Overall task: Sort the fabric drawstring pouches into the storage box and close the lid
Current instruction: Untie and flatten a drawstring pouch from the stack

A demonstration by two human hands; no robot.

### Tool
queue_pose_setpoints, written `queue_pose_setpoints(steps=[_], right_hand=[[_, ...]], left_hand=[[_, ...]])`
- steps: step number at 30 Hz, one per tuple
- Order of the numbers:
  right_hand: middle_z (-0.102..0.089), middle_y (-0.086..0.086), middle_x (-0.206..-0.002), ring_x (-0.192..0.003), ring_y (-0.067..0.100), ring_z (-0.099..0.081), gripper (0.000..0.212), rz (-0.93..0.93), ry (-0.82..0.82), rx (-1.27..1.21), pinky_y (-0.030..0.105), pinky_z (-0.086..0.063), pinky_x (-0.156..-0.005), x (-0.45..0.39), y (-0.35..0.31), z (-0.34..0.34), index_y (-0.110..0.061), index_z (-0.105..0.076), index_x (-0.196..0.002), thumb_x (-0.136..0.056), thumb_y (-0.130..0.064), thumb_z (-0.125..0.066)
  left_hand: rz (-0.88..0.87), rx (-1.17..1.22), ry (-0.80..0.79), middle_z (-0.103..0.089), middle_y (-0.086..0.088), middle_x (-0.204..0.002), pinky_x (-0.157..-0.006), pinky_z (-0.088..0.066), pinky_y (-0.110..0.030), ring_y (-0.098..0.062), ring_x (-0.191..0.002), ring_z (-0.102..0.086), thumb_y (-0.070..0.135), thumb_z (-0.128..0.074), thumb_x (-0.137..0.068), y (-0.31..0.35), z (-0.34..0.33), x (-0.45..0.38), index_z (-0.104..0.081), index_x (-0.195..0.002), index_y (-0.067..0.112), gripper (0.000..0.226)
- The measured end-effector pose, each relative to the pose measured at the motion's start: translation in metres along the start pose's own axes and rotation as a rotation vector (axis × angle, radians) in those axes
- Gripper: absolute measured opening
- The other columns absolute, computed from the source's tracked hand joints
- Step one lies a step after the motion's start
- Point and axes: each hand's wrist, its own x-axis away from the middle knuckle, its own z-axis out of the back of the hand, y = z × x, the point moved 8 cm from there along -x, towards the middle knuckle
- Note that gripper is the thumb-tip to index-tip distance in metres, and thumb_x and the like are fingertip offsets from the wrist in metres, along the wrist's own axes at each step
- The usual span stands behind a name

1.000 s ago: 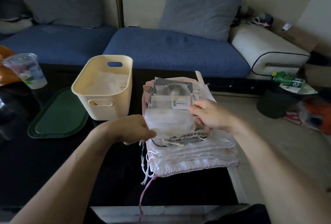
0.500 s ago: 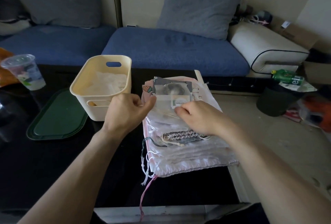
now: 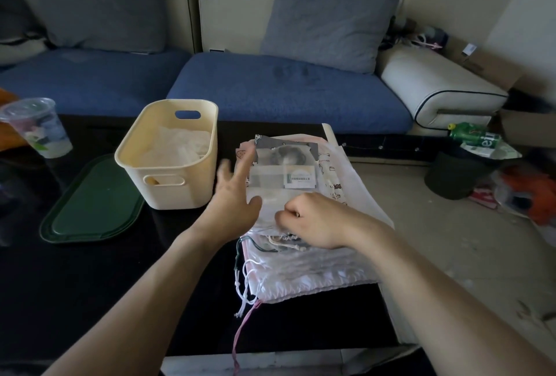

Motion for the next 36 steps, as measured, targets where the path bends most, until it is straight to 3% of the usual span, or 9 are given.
queue_pose_setpoints(steps=[2,4,7,11,15,19,29,32,36], right_hand=[[-0.042,0.002,-0.058,-0.055,0.019,-0.040,0.046,-0.028,-0.020,-0.091,0.033,-0.033,-0.058,-0.003,0.009,-0.002,-0.013,-0.044,-0.063,-0.102,-0.037,-0.048],[-0.042,-0.001,-0.055,-0.051,0.018,-0.037,0.044,-0.088,-0.076,-0.298,0.029,-0.031,-0.052,-0.005,0.020,-0.006,-0.015,-0.043,-0.064,-0.103,-0.037,-0.048],[-0.039,-0.008,-0.046,-0.048,0.014,-0.024,0.043,-0.211,-0.125,-0.608,0.025,-0.020,-0.045,-0.005,0.033,-0.010,-0.017,-0.042,-0.067,-0.104,-0.037,-0.049],[-0.030,-0.004,-0.049,-0.051,0.014,-0.013,0.040,-0.268,-0.096,-0.755,0.030,-0.011,-0.053,-0.010,0.038,-0.007,-0.019,-0.040,-0.067,-0.102,-0.034,-0.051],[-0.043,-0.004,-0.052,-0.042,0.011,-0.028,0.039,-0.247,-0.020,-0.625,0.024,-0.019,-0.047,-0.008,0.040,0.008,-0.017,-0.049,-0.070,-0.102,-0.040,-0.052],[-0.069,-0.004,-0.066,-0.043,-0.004,-0.051,0.034,-0.151,0.329,-0.264,0.020,-0.035,-0.055,-0.010,0.037,0.040,-0.017,-0.059,-0.081,-0.103,-0.041,-0.049],[-0.055,0.002,-0.140,-0.129,0.013,-0.052,0.035,0.060,0.333,-0.271,0.021,-0.038,-0.101,-0.048,0.055,0.022,-0.013,-0.054,-0.137,-0.104,-0.022,-0.051],[-0.057,-0.001,-0.129,-0.114,0.007,-0.057,0.037,0.023,0.450,-0.358,0.015,-0.043,-0.093,-0.040,0.072,0.043,-0.013,-0.054,-0.136,-0.101,-0.024,-0.057],[-0.069,-0.011,-0.090,-0.080,-0.003,-0.062,0.009,0.115,0.505,-0.262,0.015,-0.046,-0.072,-0.025,0.054,0.058,-0.020,-0.070,-0.094,-0.094,-0.028,-0.068]], left_hand=[[0.153,0.016,0.209,-0.028,-0.014,-0.148,-0.112,-0.030,-0.035,-0.032,-0.140,-0.029,0.013,-0.058,-0.092,-0.008,0.019,0.007,-0.026,-0.153,0.023,0.070],[0.132,-0.060,0.308,-0.052,-0.006,-0.118,-0.087,-0.046,-0.032,-0.031,-0.115,-0.054,0.023,-0.057,-0.093,-0.009,0.028,0.010,-0.057,-0.122,0.014,0.031],[0.068,-0.186,0.109,-0.064,-0.002,-0.088,-0.058,-0.039,-0.023,-0.015,-0.077,-0.060,0.042,-0.055,-0.095,-0.001,0.012,0.015,-0.068,-0.087,0.014,0.033],[0.042,-0.265,-0.217,-0.048,0.003,-0.116,-0.070,-0.041,-0.020,-0.011,-0.094,-0.056,0.066,-0.060,-0.084,0.004,-0.017,0.027,-0.068,-0.111,0.028,0.047],[-0.080,-0.337,-0.292,-0.057,0.005,-0.116,-0.083,-0.046,-0.022,-0.007,-0.099,-0.056,0.047,-0.069,-0.088,0.009,-0.025,0.025,-0.069,-0.116,0.027,0.034],[-0.041,-0.246,-0.327,-0.070,0.001,-0.097,-0.075,-0.054,-0.029,-0.014,-0.083,-0.065,0.034,-0.061,-0.096,0.007,-0.034,0.024,-0.074,-0.102,0.018,0.021],[-0.080,-0.483,-0.489,-0.050,0.008,-0.083,-0.051,-0.030,-0.017,-0.008,-0.066,-0.043,-0.002,-0.042,-0.093,-0.003,-0.055,0.033,-0.054,-0.100,0.017,0.023],[-0.061,-0.476,-0.467,-0.044,0.004,-0.073,-0.049,-0.028,-0.022,-0.010,-0.060,-0.041,-0.008,-0.038,-0.086,-0.003,-0.052,0.030,-0.050,-0.099,0.011,0.026],[-0.105,-0.448,-0.372,-0.046,0.005,-0.070,-0.045,-0.034,-0.019,-0.006,-0.053,-0.038,-0.006,-0.039,-0.091,0.003,-0.045,0.023,-0.054,-0.112,0.005,0.029]])
